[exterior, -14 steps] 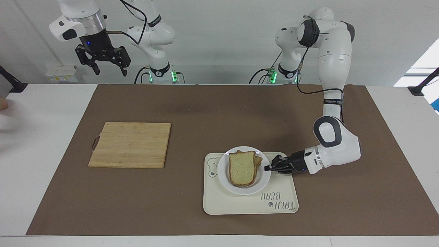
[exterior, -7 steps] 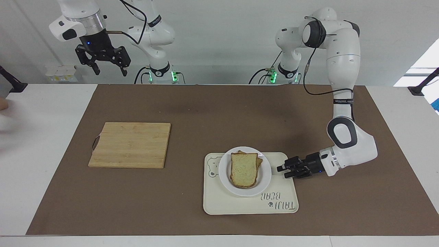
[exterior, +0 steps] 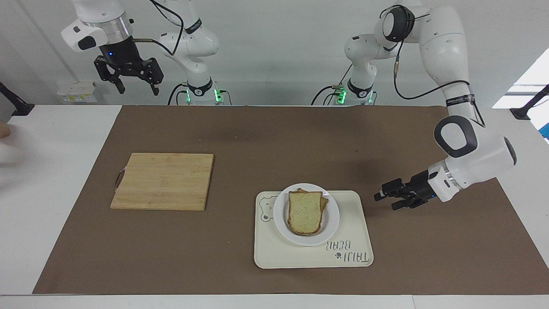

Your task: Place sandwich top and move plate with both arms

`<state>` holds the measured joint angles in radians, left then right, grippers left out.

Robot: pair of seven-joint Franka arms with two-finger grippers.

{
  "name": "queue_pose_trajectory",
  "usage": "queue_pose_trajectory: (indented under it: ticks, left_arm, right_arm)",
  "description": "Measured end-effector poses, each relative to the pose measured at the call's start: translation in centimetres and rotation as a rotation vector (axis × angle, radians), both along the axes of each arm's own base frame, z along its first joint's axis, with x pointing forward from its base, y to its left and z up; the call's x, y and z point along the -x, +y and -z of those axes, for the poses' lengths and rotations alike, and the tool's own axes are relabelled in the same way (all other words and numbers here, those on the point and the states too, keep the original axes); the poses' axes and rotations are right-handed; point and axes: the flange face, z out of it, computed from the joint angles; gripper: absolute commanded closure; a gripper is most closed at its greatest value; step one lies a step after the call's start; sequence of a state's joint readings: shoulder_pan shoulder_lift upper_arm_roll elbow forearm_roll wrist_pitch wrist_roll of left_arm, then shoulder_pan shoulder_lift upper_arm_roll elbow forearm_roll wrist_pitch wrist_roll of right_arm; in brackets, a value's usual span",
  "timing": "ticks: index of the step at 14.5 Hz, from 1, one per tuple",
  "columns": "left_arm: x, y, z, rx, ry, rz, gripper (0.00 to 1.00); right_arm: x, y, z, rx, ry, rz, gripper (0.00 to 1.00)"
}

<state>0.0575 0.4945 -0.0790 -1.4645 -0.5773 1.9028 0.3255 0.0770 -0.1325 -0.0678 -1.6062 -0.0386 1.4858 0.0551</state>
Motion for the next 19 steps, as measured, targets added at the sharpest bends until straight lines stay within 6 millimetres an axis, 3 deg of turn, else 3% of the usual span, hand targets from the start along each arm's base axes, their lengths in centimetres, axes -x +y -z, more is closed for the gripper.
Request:
queue_pose_trajectory:
  ticks: [5, 9, 15, 19]
  left_arm:
    - [2.1, 1.6, -5.8, -0.278, 0.019, -0.028, 0.0]
    - [3.8, 1.3, -10.8, -0.452, 0.005, -0.119, 0.0]
    - [9.6, 1.8, -19.9, -0.55, 0.014, -0.115, 0.0]
    - [12.7, 2.0, -22.7, -0.569, 0.057, -0.092, 0.0]
  right_arm:
    - [0.0, 0.0, 0.0, 0.0, 0.0, 0.0, 0.0]
    - [0.0, 0.0, 0.0, 0.0, 0.0, 0.0, 0.0]
    - [0.0, 0.0, 0.0, 0.0, 0.0, 0.0, 0.0]
    - [0.0, 0.0, 0.0, 0.0, 0.0, 0.0, 0.0]
